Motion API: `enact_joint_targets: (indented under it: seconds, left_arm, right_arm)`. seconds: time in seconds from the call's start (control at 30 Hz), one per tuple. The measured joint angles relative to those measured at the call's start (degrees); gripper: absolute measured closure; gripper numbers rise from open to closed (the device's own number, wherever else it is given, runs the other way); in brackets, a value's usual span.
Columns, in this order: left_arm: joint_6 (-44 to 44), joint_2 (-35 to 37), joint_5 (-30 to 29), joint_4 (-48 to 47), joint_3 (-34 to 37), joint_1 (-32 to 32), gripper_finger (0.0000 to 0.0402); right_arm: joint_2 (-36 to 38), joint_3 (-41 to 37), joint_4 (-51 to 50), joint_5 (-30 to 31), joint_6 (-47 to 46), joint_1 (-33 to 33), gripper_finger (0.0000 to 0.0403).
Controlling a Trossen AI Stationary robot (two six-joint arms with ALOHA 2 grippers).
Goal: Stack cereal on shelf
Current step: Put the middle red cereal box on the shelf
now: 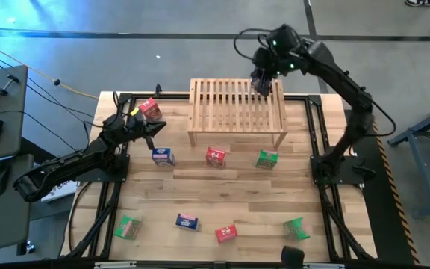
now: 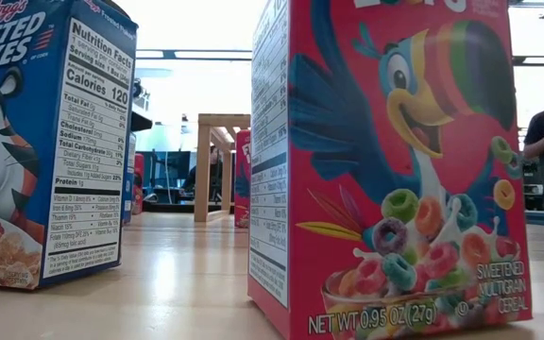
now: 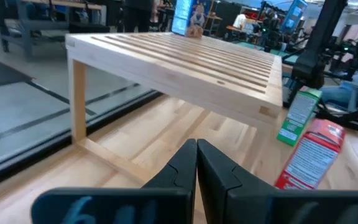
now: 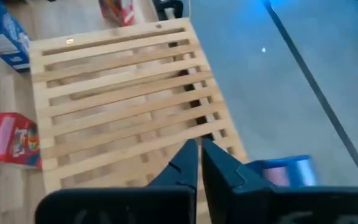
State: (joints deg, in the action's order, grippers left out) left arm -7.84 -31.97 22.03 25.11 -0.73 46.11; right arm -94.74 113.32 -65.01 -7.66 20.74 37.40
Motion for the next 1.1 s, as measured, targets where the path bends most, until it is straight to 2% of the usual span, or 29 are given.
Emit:
enact_joint_targets:
  seconds: [0.17,0.3,0.47,0.63,0.77,0.93,1.1]
  left_arm:
    - [-0.1,0.0,4.2,-1.5,0.0,0.0,0.0397]
    - [-0.6,0.0,4.8,-1.4,-0.1,0.0,0.0397]
    - [-0.9,0.0,4.9,-1.3,-1.1,0.0,0.0397]
    - [-0.6,0.0,4.2,-1.3,-1.3,0.0,0.0397]
    - [0.7,0.0,2.5,-1.3,-1.3,0.0,0.0397]
    - [1.1,0.0,2.5,-1.2,-1.3,0.0,0.0397]
    - [1.6,0.0,2.5,-1.1,-1.3,0.0,0.0397]
  right_arm:
    - [12.5,-22.7,20.2,-0.4,-4.2,-4.8,0.0402]
    - [22.7,-39.9,39.3,0.2,-9.3,-10.7,0.0403]
    - [30.2,-54.2,53.4,5.1,-16.9,-20.6,0.0403]
    - [30.1,-59.8,54.5,15.7,-25.2,-31.5,0.0396]
    - [27.0,-60.6,55.2,20.1,-33.5,-38.1,0.0362]
    - [20.9,-60.6,58.5,21.8,-40.3,-43.0,0.0277]
    - [13.1,-57.8,60.5,23.8,-43.6,-44.7,0.0174]
